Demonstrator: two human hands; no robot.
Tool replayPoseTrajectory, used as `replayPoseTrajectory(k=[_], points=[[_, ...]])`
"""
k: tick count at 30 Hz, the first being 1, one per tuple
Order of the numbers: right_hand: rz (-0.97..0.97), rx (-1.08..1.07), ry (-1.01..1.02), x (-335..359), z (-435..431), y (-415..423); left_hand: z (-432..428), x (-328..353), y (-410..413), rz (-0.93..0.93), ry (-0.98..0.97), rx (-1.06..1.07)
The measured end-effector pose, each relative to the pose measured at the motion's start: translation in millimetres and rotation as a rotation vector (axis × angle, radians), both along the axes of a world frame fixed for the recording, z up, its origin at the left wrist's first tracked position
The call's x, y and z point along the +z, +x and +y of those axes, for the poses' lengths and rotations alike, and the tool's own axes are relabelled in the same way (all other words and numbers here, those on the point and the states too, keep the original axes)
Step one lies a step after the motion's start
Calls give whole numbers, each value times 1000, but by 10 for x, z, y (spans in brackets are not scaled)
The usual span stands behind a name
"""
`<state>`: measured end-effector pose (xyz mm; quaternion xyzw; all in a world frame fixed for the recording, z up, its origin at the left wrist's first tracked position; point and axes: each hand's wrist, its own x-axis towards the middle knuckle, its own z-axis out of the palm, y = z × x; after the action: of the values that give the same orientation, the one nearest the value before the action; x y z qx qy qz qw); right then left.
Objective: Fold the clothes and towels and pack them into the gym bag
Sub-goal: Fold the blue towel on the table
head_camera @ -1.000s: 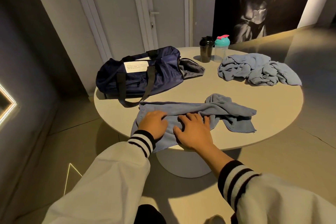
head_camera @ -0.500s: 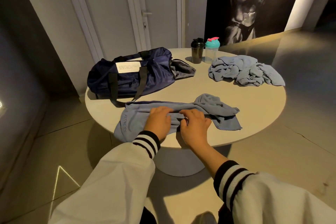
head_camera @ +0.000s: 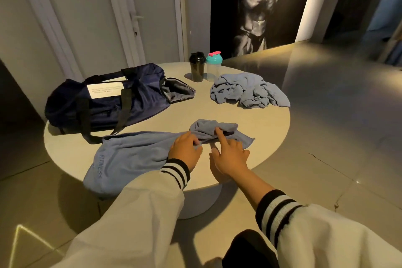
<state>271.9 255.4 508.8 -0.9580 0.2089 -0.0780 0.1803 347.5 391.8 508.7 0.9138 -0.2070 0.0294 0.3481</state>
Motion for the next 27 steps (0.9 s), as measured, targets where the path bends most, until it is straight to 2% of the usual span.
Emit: replayPoseTrajectory(k=[2,4,7,9,12,14,16,18,20,21,24,27], points=[[3,12,-20,5,-89,86,17,-57,86,-5,-16,8],[-38,68,-9,-8,-177,213,56,-75,127,26,-200,-3],[-218,147,102,62,-257,498,123,-97,150,62,-531,78],[-306,158,122,217,-291,757,131,-122,157,52,-605,97],[-280,160,176,348,-227,1003,115,-133,122,49,-596,90],[-371,136,270,243,-167,1000,138,-140,144,27,-592,133],[-429,16,262,59,-124,878,175,-142,169,29,-568,189],[-331,-37,202,-104,-113,773,186,-143,193,68,-555,217],[-215,43,188,-160,-111,724,181,-128,191,104,-558,214],[-172,86,243,-131,-106,713,173,-111,176,111,-551,202],[-187,222,616,-19,-2,689,144,-69,94,130,-517,109],[-320,232,716,40,81,664,114,-36,8,183,-462,-6]])
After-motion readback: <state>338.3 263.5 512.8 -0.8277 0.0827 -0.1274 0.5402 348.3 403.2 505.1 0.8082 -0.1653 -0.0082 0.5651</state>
